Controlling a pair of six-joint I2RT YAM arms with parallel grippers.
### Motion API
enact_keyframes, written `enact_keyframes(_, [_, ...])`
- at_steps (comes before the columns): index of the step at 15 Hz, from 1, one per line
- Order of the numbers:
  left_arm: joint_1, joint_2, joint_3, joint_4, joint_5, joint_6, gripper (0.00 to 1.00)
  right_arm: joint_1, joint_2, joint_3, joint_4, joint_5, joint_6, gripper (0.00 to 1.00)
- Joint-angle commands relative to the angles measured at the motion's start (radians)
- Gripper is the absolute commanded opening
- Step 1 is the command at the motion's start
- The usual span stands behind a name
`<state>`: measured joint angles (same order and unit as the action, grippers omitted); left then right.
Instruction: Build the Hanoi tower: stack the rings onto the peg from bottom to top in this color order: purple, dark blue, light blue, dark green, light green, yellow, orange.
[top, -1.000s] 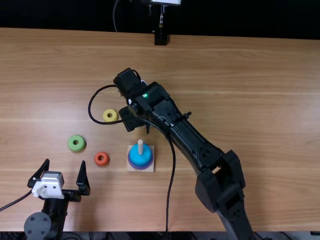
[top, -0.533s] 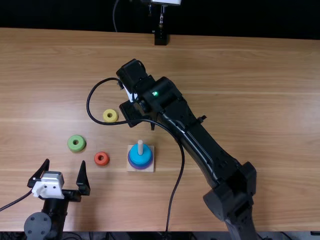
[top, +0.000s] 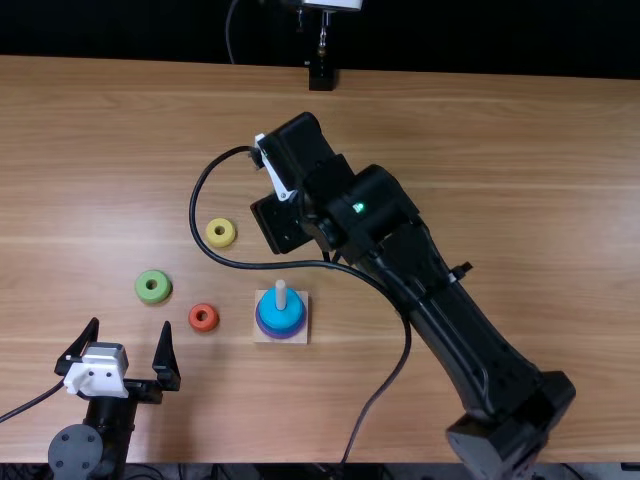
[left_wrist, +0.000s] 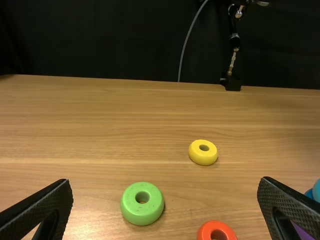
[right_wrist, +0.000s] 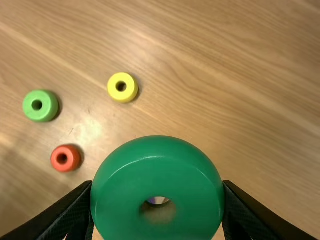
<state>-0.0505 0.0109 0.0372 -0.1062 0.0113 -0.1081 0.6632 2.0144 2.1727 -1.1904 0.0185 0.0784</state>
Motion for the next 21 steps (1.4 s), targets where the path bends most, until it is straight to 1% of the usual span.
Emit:
enact_keyframes(1, [0.011,-0.011,-0.037,-0.004,0.000,0.007,1.00,0.007,-0.075,-0.050,0.002,-0.009,-0.003,0.00])
enact_keyframes(3, [0.012,-0.011,-0.037,-0.004,0.000,0.007,1.00,0.009,-0.135,-0.114,0.002,-0.009,-0.003,0.00])
enact_keyframes(9, [0.011,-0.011,-0.037,-0.004,0.000,0.007,1.00,0.108,-0.253,-0.189,-0.004,-0.009,0.008,0.00])
enact_keyframes(15, [0.012,-0.011,-0.037,-0.004,0.000,0.007,1.00,0.130,-0.284,-0.346,0.002,-0.009,0.010,0.00])
enact_keyframes(21, [0.012,-0.011,-0.037,-0.004,0.000,0.007,1.00,0.130,-0.283,-0.352,0.006,-0.006,0.010,0.00])
